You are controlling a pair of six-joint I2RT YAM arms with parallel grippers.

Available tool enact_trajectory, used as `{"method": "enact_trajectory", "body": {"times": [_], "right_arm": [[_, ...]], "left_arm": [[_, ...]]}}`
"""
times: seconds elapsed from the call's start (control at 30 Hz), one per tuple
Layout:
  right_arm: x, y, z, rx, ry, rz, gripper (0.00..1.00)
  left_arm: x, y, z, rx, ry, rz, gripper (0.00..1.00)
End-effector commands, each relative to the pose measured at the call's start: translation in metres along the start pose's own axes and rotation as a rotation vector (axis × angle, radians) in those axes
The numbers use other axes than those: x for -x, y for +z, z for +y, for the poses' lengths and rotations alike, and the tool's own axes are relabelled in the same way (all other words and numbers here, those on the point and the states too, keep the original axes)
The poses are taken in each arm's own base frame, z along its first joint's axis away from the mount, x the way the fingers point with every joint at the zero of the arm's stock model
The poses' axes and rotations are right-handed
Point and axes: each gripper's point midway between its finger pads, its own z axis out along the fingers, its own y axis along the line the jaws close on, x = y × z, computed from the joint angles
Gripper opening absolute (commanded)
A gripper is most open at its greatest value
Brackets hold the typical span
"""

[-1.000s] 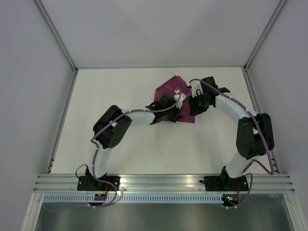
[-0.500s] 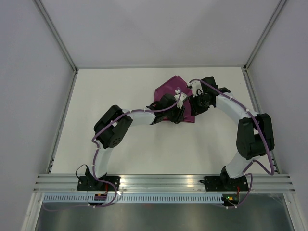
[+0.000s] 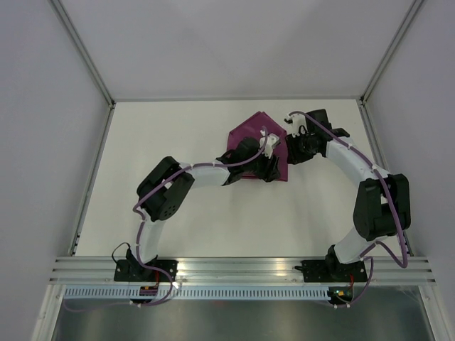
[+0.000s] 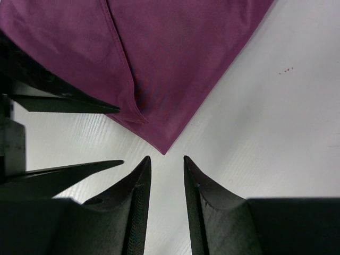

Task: Fold the napkin, place the utensils inside, and roll it up
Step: Roll the napkin at the center of the board.

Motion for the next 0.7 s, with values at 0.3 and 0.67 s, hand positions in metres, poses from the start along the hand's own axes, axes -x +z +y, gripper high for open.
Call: {"method": "enact_trajectory", "body": {"times": [0.3, 0.67], "right_arm": [[0.000, 0.013, -0.013, 0.043, 0.083, 0.026, 0.37], [0.039, 0.022, 0.003, 0.047, -0.336, -0.076, 0.50]], "left_arm": [[0.051, -0.127, 0.094, 0.405, -0.369, -0.230, 0.52], [0.013, -0.211, 0.141, 0.542, -0.513, -0.277, 0.50]]}}
